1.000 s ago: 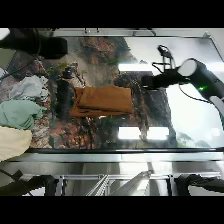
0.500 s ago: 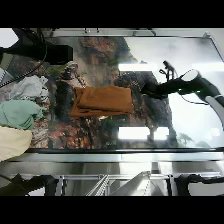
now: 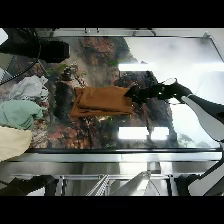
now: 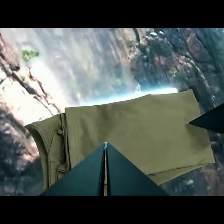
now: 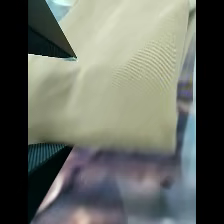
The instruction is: Fold the shirts.
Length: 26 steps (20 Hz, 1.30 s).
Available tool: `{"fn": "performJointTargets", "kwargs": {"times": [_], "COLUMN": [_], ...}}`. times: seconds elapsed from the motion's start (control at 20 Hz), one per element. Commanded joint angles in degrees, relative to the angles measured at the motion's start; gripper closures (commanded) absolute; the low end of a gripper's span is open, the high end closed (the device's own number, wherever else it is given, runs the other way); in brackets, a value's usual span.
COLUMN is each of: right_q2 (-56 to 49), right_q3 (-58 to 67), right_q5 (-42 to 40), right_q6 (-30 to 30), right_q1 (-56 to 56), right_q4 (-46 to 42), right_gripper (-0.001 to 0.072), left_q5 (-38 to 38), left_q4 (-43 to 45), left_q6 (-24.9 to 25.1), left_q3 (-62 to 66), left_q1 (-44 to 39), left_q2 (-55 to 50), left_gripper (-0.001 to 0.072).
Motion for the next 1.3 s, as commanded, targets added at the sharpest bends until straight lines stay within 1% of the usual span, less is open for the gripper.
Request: {"fn": "performJointTargets", "kwargs": {"times": [0.0, 0.1, 0.2, 0.25, 0.3, 0.35, 0.4, 0.5, 0.65, 0.8, 0.9, 1.05, 1.25], "right_q2": [-1.0, -1.1, -1.1, -1.1, -1.1, -1.0, -0.8, 1.3, 8.1, 15.7, 19.7, 23.1, 24.3], "right_q3": [3.3, 3.4, 3.4, 3.4, 3.5, 3.6, 3.7, 3.7, 3.7, 3.7, 3.7, 3.7, 3.7], "right_q5": [1.6, 2.2, 2.7, 2.7, 2.4, 2.5, 2.4, 1.4, 0.6, 1.7, 2.9, 5.6, 7.5], "right_q6": [0.3, 1.7, 1.8, 1.8, 1.8, 1.6, 0.9, 0.9, 1.4, 4.6, 4.8, 4.8, 4.8], "right_q1": [3.0, 3.3, 3.9, 4.1, 4.3, 4.4, 4.4, 4.0, -0.3, -9.6, -17.2, -30.1, -46.3], "right_q4": [-0.2, -2.5, -5.3, -5.9, -5.8, -5.8, -5.8, -7.9, -15.7, -25.4, -29.5, -30.3, -30.2], "right_gripper": [0.0120, 0.0123, 0.0150, 0.0274, 0.0371, 0.0564, 0.0693, 0.0695, 0.0695, 0.0695, 0.0695, 0.0695, 0.0695], "left_q5": [0.0, 0.0, 0.0, 0.0, 0.0, -0.1, -0.2, -0.3, -0.3, -0.2, -0.2, -0.2, -0.2], "left_q4": [0.0, 0.0, -0.3, -0.3, -0.4, -0.4, -0.4, -0.4, -0.4, -0.3, -0.3, -0.3, -0.3], "left_q6": [-0.1, -0.1, -0.1, -0.1, -0.1, -0.1, -0.1, -0.1, -0.1, -0.1, -0.1, -0.1, -0.1], "left_q3": [0.0, 0.0, 0.0, 0.0, 0.0, 0.0, 0.0, 0.0, 0.0, 0.0, 0.0, 0.0, 0.0], "left_q1": [0.0, 0.0, 0.0, -0.1, -0.1, -0.1, 0.0, -0.1, -0.2, -1.6, -3.3, -6.3, -9.6], "left_q2": [0.1, 0.1, 0.2, 0.1, 0.2, 0.2, 0.2, 0.2, 0.2, 0.2, 0.2, 0.2, 0.2], "left_gripper": [0.0685, 0.0685, 0.0685, 0.0685, 0.0685, 0.0685, 0.0685, 0.0685, 0.0685, 0.0685, 0.0685, 0.0685, 0.0685]}}
